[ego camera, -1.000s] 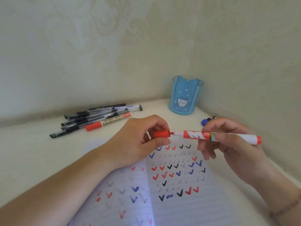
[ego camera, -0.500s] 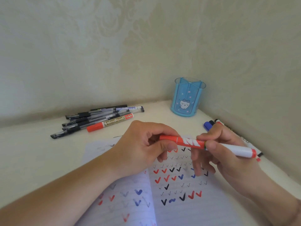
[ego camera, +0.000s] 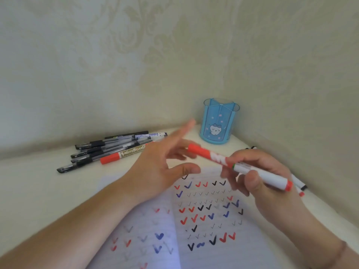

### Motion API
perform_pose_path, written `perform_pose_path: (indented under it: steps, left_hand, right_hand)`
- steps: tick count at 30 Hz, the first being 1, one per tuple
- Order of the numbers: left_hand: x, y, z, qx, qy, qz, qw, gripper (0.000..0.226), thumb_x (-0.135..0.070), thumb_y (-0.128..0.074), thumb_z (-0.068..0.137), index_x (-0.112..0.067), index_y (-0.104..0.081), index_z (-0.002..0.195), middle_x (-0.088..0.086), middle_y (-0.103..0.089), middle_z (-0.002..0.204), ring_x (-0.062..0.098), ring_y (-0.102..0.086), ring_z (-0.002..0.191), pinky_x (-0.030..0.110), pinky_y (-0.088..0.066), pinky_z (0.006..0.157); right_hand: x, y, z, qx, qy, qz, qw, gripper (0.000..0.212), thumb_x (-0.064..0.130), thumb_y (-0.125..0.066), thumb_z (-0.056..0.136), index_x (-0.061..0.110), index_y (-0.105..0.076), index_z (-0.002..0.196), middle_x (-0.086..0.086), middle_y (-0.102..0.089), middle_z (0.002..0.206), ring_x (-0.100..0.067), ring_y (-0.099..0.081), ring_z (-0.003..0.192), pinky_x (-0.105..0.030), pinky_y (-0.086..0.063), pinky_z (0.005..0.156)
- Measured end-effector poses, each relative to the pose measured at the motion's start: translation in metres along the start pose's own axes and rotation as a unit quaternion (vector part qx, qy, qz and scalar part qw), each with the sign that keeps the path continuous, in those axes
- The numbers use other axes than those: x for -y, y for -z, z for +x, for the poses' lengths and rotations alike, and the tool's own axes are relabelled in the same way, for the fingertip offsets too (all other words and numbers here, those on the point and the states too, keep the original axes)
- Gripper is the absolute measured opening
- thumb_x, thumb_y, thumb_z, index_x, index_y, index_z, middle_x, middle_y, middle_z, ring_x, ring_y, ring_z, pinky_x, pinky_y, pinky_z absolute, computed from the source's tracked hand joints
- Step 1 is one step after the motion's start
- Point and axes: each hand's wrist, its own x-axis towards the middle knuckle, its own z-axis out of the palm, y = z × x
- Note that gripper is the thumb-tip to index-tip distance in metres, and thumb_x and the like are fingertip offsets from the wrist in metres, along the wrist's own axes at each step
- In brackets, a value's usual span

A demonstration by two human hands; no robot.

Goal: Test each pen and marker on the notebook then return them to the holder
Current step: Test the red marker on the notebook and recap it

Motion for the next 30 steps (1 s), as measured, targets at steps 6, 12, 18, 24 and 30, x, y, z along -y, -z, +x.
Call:
perform_pose_path:
  steps: [6, 12, 18, 24, 30]
  left_hand:
    - [0.042, 0.036, 0.010, -0.131, 0.088, 0.369, 0.916, 0.039, -0.035, -0.075, 0.082, -0.026, -0.065, 0.119, -0.004, -0.062, 0.118, 0.025, -0.057, 0.110, 0.036, -0.044, 0.097]
    - [0.042, 0.051, 0.007, -0.100, 0.250, 0.525, 0.807, 0.027, -0.044, -0.065, 0.084, -0.031, -0.057, 0.105, -0.007, -0.059, 0.114, 0.025, -0.048, 0.114, 0.040, -0.037, 0.090]
    - [0.047, 0.052, 0.006, -0.086, 0.278, 0.538, 0.791, 0.025, -0.046, -0.063, 0.086, -0.029, -0.057, 0.103, -0.007, -0.057, 0.119, 0.023, -0.045, 0.118, 0.041, -0.034, 0.095]
    - [0.052, 0.050, 0.007, -0.071, 0.275, 0.542, 0.791, 0.021, -0.039, -0.060, 0.091, -0.030, -0.061, 0.109, -0.006, -0.056, 0.120, 0.023, -0.043, 0.120, 0.040, -0.033, 0.095]
    - [0.039, 0.043, 0.010, -0.185, 0.091, 0.422, 0.883, 0.015, -0.026, -0.046, 0.099, -0.018, -0.051, 0.111, -0.002, -0.058, 0.101, 0.029, -0.054, 0.092, 0.037, -0.036, 0.072]
  right_hand:
    - [0.011, 0.046, 0.007, -0.061, -0.078, -0.167, 0.981, 0.049, 0.068, -0.056, 0.079, 0.033, -0.068, 0.111, 0.004, -0.066, 0.111, -0.012, -0.063, 0.086, -0.022, -0.048, 0.058]
    - [-0.010, 0.062, 0.001, -0.165, -0.193, -0.543, 0.801, 0.022, 0.020, -0.057, 0.087, 0.041, -0.060, 0.082, 0.011, -0.057, 0.070, -0.027, -0.062, 0.070, -0.034, -0.052, 0.055]
    - [-0.007, 0.053, 0.001, -0.192, -0.083, -0.597, 0.775, 0.017, 0.010, -0.043, 0.088, 0.022, -0.055, 0.092, -0.003, -0.050, 0.089, -0.031, -0.046, 0.074, -0.038, -0.045, 0.055]
    - [-0.036, 0.070, -0.002, -0.042, -0.283, -0.619, 0.731, 0.041, 0.011, -0.053, 0.087, 0.029, -0.053, 0.123, -0.005, -0.053, 0.095, -0.033, -0.053, 0.078, -0.040, -0.050, 0.066]
    - [-0.029, 0.061, -0.002, -0.098, -0.170, -0.655, 0.730, 0.028, 0.029, -0.068, 0.082, 0.022, -0.068, 0.109, -0.005, -0.064, 0.097, -0.032, -0.050, 0.092, -0.036, -0.043, 0.071]
